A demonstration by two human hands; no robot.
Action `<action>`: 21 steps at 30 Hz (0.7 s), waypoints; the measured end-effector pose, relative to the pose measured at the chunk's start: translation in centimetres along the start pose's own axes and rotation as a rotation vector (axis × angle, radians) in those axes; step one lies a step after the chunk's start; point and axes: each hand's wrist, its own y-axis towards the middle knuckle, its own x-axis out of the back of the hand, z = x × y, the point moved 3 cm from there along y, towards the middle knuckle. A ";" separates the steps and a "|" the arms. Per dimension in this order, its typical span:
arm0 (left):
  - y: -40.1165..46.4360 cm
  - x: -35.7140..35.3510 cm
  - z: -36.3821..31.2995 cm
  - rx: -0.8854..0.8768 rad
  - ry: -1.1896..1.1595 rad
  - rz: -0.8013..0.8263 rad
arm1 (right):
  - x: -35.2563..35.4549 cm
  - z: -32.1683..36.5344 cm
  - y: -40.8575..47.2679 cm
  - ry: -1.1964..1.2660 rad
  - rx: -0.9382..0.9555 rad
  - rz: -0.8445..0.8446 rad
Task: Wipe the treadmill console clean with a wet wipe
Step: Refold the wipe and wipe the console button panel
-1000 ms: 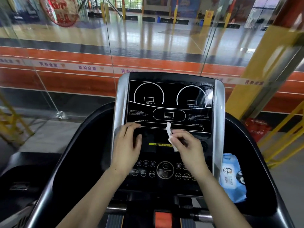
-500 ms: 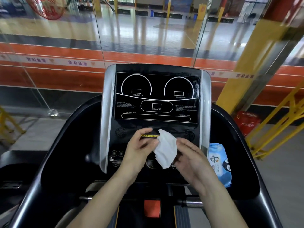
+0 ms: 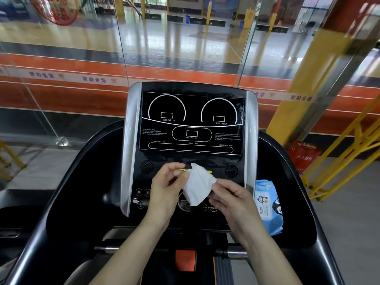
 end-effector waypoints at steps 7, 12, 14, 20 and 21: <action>-0.4 -0.1 -0.5 -0.071 0.069 0.112 | 0.8 0.7 -0.1 -0.256 0.274 -0.032; -0.2 0.1 -0.6 -0.038 0.092 0.175 | 1.1 0.9 0.5 -0.316 0.323 -0.019; -0.2 0.2 -0.3 -0.014 0.110 0.208 | 1.2 1.0 0.8 -0.327 0.333 -0.027; -0.3 0.3 0.1 0.020 0.190 0.320 | 0.8 0.8 1.6 -0.359 0.361 -0.026; -0.3 0.3 0.1 0.017 0.204 0.338 | 0.7 0.7 1.7 -0.371 0.363 -0.027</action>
